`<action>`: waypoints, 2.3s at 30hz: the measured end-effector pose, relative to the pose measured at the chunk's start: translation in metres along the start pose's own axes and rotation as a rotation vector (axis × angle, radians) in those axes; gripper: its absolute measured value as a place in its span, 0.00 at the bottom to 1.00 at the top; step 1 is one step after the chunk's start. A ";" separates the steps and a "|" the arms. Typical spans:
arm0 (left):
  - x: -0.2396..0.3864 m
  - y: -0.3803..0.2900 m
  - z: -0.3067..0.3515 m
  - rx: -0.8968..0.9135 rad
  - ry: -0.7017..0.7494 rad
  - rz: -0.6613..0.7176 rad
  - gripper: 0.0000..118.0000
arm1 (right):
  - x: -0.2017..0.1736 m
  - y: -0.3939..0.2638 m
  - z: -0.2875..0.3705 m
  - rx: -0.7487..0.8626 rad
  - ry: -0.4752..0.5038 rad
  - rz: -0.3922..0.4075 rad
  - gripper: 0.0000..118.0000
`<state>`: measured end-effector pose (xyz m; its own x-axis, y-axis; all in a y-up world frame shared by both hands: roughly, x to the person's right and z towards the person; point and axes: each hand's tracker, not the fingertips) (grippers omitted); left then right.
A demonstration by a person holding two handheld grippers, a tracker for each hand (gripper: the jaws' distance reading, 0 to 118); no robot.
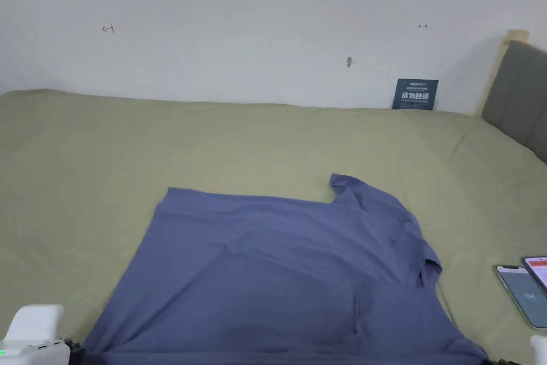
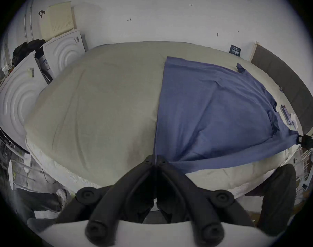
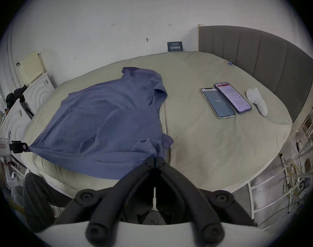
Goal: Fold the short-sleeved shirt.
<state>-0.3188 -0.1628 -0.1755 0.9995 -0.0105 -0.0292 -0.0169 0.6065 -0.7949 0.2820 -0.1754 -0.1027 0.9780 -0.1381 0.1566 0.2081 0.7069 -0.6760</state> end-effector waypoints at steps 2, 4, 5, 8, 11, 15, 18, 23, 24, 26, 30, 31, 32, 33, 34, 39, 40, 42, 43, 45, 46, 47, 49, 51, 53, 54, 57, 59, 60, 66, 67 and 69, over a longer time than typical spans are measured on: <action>-0.001 -0.002 0.002 -0.009 -0.028 0.029 0.01 | 0.002 -0.003 0.001 -0.002 0.005 -0.009 0.02; -0.005 -0.004 0.005 0.012 -0.057 0.044 0.23 | -0.001 -0.003 0.005 -0.003 -0.005 -0.025 0.45; -0.006 -0.005 0.007 0.022 -0.080 0.043 0.67 | 0.000 -0.003 0.005 -0.006 -0.008 -0.027 0.92; -0.006 -0.006 0.010 0.003 -0.051 0.045 0.96 | -0.008 -0.008 0.010 0.017 0.022 -0.016 0.94; -0.007 -0.008 0.019 0.014 -0.032 0.036 0.96 | -0.012 -0.018 0.004 0.008 -0.008 0.007 0.96; -0.014 -0.008 0.024 -0.003 -0.026 0.077 0.76 | -0.012 -0.021 0.008 -0.010 -0.010 -0.005 0.78; -0.015 -0.016 0.019 -0.033 -0.023 0.083 0.00 | -0.009 -0.024 0.009 -0.016 -0.021 -0.009 0.00; -0.011 -0.023 0.011 -0.060 -0.068 0.062 0.08 | -0.010 -0.030 0.006 -0.071 -0.010 0.001 0.00; -0.009 -0.025 0.005 -0.065 -0.072 0.050 0.31 | -0.008 -0.025 0.007 -0.068 -0.008 0.001 0.00; -0.007 -0.025 -0.009 -0.112 -0.038 0.027 0.95 | -0.008 -0.027 0.005 -0.074 -0.007 -0.006 0.00; 0.000 -0.021 -0.040 -0.151 0.037 -0.016 0.95 | -0.007 -0.025 0.004 -0.069 -0.016 0.005 0.00; 0.004 -0.021 -0.048 -0.162 0.050 -0.052 0.95 | -0.006 -0.027 0.004 -0.068 -0.015 0.008 0.00; 0.007 -0.020 -0.053 -0.160 0.029 -0.051 0.94 | -0.007 -0.023 0.004 -0.074 -0.017 0.011 0.00; 0.002 -0.017 -0.057 -0.167 0.019 -0.047 0.89 | -0.007 -0.020 0.004 -0.078 -0.018 0.018 0.00; 0.003 -0.016 -0.058 -0.165 0.024 -0.041 0.76 | -0.007 -0.021 0.003 -0.080 -0.019 0.022 0.00; 0.009 -0.010 -0.051 -0.157 -0.067 -0.076 0.03 | -0.008 -0.016 0.003 -0.071 -0.013 0.036 0.00; 0.013 -0.012 -0.047 -0.137 -0.049 -0.062 0.03 | -0.009 -0.011 0.002 -0.070 -0.007 0.038 0.00; 0.022 -0.011 -0.034 -0.142 -0.046 -0.075 0.03 | -0.009 -0.010 0.002 -0.064 -0.003 0.045 0.00; 0.024 -0.012 -0.032 -0.137 -0.051 -0.075 0.03 | -0.009 -0.010 0.002 -0.057 -0.008 0.044 0.10; 0.024 -0.010 -0.028 -0.134 -0.048 -0.072 0.03 | -0.008 -0.006 -0.007 -0.092 0.004 0.037 0.79; 0.025 -0.010 -0.027 -0.133 -0.046 -0.070 0.03 | -0.008 -0.007 -0.008 -0.081 -0.003 0.038 0.97; 0.025 -0.010 -0.027 -0.136 -0.047 -0.063 0.03 | -0.007 -0.008 -0.008 -0.073 0.006 0.047 0.98; 0.022 -0.008 -0.025 -0.136 -0.050 -0.041 0.03 | -0.005 -0.005 -0.022 -0.113 0.003 0.061 0.93; 0.023 -0.009 -0.026 -0.145 -0.049 -0.026 0.03 | -0.003 -0.009 -0.031 -0.133 -0.008 0.078 0.88; 0.021 -0.009 -0.028 -0.149 -0.048 -0.025 0.03 | -0.001 -0.010 -0.041 -0.168 -0.013 0.089 0.50; 0.021 -0.008 -0.028 -0.152 -0.047 -0.023 0.03 | 0.001 -0.013 -0.042 -0.175 -0.007 0.089 0.19; 0.016 -0.006 -0.022 -0.151 -0.064 0.005 0.03 | 0.005 -0.008 -0.038 -0.163 0.009 0.085 0.03; 0.013 -0.001 -0.014 -0.139 -0.082 0.011 0.03 | 0.010 0.000 -0.028 -0.119 0.010 0.085 0.03; 0.013 0.004 -0.009 -0.132 -0.087 0.010 0.03 | 0.008 0.005 -0.022 -0.109 0.019 0.077 0.03; 0.008 0.055 -0.003 -0.086 -0.119 0.025 0.03 | -0.013 0.063 -0.013 -0.035 0.033 0.084 0.03; 0.010 0.067 -0.005 -0.083 -0.119 0.020 0.03 | -0.014 0.074 -0.019 -0.028 0.029 0.079 0.03; 0.012 0.091 -0.011 -0.073 -0.118 0.031 0.03 | -0.027 0.098 -0.027 -0.030 0.014 0.088 0.03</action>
<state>-0.3084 -0.1165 -0.2546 0.9945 0.1034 0.0137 -0.0452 0.5457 -0.8367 0.2769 -0.1215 -0.1924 0.9926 -0.0861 0.0853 0.1212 0.6960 -0.7077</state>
